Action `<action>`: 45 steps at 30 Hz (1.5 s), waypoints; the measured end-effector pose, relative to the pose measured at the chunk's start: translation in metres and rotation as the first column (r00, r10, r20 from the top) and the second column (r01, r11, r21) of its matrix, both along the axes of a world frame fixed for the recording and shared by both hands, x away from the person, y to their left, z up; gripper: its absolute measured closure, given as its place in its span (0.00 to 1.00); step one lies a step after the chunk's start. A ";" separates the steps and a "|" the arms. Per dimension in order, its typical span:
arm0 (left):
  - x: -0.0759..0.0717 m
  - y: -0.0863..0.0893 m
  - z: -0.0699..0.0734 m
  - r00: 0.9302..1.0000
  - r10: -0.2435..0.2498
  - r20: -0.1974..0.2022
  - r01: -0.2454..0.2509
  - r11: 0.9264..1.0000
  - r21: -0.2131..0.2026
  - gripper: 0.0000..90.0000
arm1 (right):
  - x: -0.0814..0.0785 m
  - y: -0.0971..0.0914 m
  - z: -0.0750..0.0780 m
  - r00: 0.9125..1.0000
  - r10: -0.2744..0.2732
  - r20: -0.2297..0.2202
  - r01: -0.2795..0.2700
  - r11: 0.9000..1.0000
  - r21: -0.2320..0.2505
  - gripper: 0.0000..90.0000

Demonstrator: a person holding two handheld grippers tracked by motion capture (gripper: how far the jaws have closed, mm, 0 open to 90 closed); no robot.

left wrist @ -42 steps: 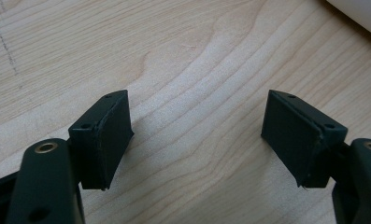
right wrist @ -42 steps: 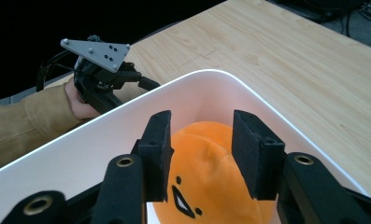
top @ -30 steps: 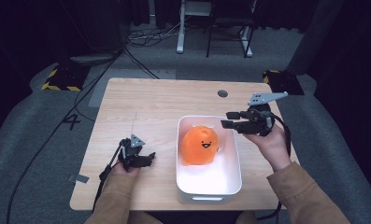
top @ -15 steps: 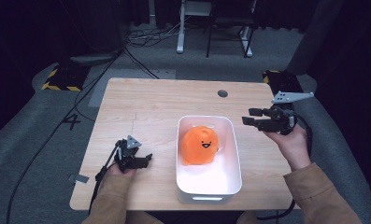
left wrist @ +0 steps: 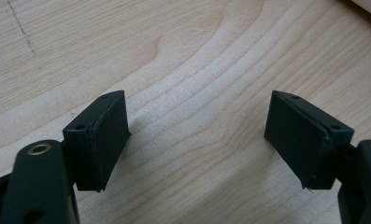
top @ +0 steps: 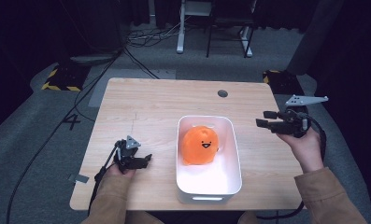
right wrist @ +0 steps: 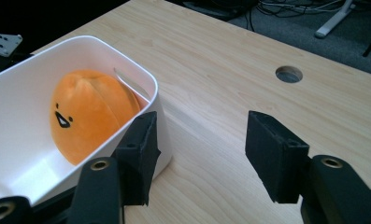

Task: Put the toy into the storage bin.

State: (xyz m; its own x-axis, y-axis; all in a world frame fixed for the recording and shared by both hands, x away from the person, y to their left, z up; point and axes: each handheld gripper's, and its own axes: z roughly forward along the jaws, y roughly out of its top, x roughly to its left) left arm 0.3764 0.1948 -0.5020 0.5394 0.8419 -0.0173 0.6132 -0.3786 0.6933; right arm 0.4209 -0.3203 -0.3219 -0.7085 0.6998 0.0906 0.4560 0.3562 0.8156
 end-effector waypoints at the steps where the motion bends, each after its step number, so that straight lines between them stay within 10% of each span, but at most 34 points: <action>1: 0.000 0.000 0.000 1.000 0.000 -0.002 0.000 1.000 -0.001 0.24 | 0.000 -0.002 -0.002 1.000 -0.005 -0.007 0.005 1.000 0.000 0.49; 25: 0.001 -0.001 0.000 1.000 0.000 -0.011 -0.001 1.000 -0.003 0.24 | -0.016 -0.036 -0.087 0.987 -0.114 -0.111 0.114 0.993 -0.004 0.49; 45: 0.000 -0.002 0.000 1.000 0.004 -0.009 -0.004 1.000 -0.003 0.24 | -0.035 -0.030 -0.156 0.989 -0.115 -0.098 0.102 0.986 -0.130 0.49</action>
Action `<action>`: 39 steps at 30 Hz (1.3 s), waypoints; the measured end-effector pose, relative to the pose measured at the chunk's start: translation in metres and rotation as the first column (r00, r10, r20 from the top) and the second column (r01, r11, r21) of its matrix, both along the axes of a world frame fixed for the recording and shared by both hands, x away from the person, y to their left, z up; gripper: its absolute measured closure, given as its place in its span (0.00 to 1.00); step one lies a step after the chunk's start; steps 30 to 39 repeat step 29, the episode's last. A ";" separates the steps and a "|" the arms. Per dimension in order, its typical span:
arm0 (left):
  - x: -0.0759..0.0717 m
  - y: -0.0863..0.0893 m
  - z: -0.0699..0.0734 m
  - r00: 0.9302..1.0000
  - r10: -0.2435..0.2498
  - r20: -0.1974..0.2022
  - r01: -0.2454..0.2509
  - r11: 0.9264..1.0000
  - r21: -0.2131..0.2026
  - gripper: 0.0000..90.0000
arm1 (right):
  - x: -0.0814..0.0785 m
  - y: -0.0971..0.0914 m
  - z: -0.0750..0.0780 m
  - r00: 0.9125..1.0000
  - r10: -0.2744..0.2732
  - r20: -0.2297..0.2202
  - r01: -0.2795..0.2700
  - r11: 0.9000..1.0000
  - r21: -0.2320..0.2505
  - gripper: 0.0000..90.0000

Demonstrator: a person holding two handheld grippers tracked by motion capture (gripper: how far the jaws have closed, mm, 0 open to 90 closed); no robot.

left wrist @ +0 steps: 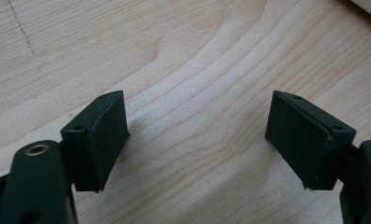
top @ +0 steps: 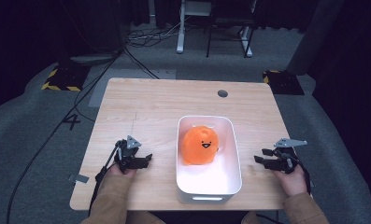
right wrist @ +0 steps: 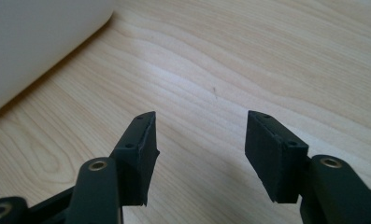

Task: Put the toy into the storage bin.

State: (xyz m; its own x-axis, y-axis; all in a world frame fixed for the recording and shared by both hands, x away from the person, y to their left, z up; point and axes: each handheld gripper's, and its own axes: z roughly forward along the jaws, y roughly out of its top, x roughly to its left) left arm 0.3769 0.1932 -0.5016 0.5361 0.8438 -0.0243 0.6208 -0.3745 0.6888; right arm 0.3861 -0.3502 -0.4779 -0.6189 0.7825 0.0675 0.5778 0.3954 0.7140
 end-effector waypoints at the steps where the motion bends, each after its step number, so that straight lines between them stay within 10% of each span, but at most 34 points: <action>1: 0.000 0.000 0.000 1.000 0.000 0.000 0.000 1.000 0.000 0.24 | -0.001 0.000 -0.003 1.000 0.003 0.005 -0.003 1.000 -0.005 0.49; 21: 0.000 0.000 0.000 1.000 0.000 0.001 0.000 1.000 0.001 0.24 | -0.016 0.002 -0.024 0.995 -0.014 0.102 0.017 1.000 -0.022 0.39; 28: 0.000 0.000 0.000 1.000 0.000 0.001 0.000 1.000 0.002 0.24 | -0.013 0.004 -0.025 0.997 -0.020 0.080 0.023 0.999 -0.033 0.18; 39: 0.000 0.000 0.000 1.000 0.001 0.000 -0.001 1.000 0.000 0.24 | -0.012 0.003 -0.026 0.997 -0.019 0.080 0.022 0.999 -0.043 0.17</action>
